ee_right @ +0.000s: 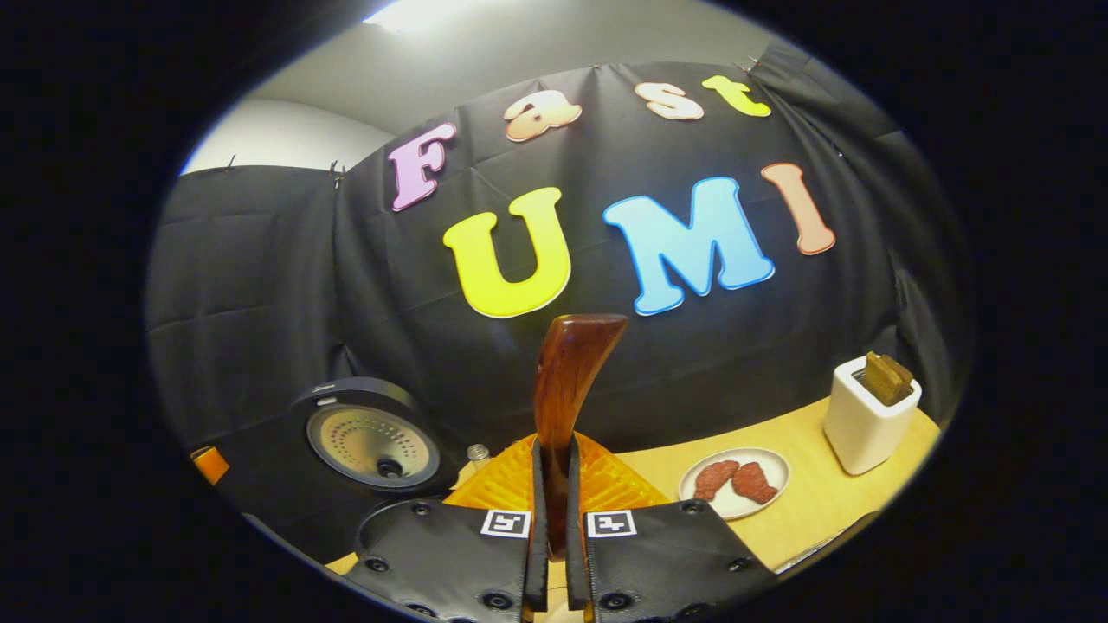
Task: Close the left gripper, press the button to open the rice cooker; take a wooden spoon from the chopstick holder with the right hand, scoop a spoonful of rice and pour it into the rice cooker, then put the wooden spoon back into the chopstick holder.
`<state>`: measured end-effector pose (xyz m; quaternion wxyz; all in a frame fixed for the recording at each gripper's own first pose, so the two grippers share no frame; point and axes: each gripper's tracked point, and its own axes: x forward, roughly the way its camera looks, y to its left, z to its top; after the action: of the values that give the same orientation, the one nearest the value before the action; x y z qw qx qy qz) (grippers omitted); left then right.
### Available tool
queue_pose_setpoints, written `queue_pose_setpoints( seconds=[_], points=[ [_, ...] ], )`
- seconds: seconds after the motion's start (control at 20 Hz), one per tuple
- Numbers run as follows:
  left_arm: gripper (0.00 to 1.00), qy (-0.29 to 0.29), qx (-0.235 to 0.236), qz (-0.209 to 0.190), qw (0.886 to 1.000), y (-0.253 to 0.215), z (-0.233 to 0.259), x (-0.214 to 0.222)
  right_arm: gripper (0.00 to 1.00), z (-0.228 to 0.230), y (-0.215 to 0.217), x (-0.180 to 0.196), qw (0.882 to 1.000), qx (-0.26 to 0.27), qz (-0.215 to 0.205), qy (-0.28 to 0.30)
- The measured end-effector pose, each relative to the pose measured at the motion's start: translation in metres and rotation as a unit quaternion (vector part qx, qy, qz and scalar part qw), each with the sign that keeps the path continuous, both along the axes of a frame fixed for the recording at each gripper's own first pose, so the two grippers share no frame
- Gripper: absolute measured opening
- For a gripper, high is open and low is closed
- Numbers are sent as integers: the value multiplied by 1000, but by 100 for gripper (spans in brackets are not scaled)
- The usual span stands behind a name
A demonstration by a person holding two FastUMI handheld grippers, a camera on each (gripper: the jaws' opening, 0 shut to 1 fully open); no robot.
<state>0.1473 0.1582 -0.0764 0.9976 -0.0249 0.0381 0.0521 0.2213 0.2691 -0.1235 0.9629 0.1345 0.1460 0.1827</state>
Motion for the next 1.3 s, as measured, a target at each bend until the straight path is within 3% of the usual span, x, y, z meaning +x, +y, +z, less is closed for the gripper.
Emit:
queue_pose_setpoints(
  seconds=[0.15,0.35,0.45,0.6,0.65,1.3],
  points=[
    [72,-4,-5,-19,1000,-22,2,9,10,-2,-42,2,1000,-7,-29,6],
    [72,-8,-14,-45,999,-55,4,22,14,-2,-100,4,997,-19,-71,12],
    [72,-8,-18,-57,998,-71,4,25,6,-3,-124,1,996,-22,-89,15],
    [72,-12,-23,-74,997,-91,7,29,14,-7,-155,-8,993,-33,-111,20],
    [72,-13,-24,-78,997,-96,9,28,10,-9,-164,-12,992,-36,-117,23],
    [71,-6,-23,-95,995,-116,16,16,10,-76,-227,-60,982,-58,-156,85]
  ],
)
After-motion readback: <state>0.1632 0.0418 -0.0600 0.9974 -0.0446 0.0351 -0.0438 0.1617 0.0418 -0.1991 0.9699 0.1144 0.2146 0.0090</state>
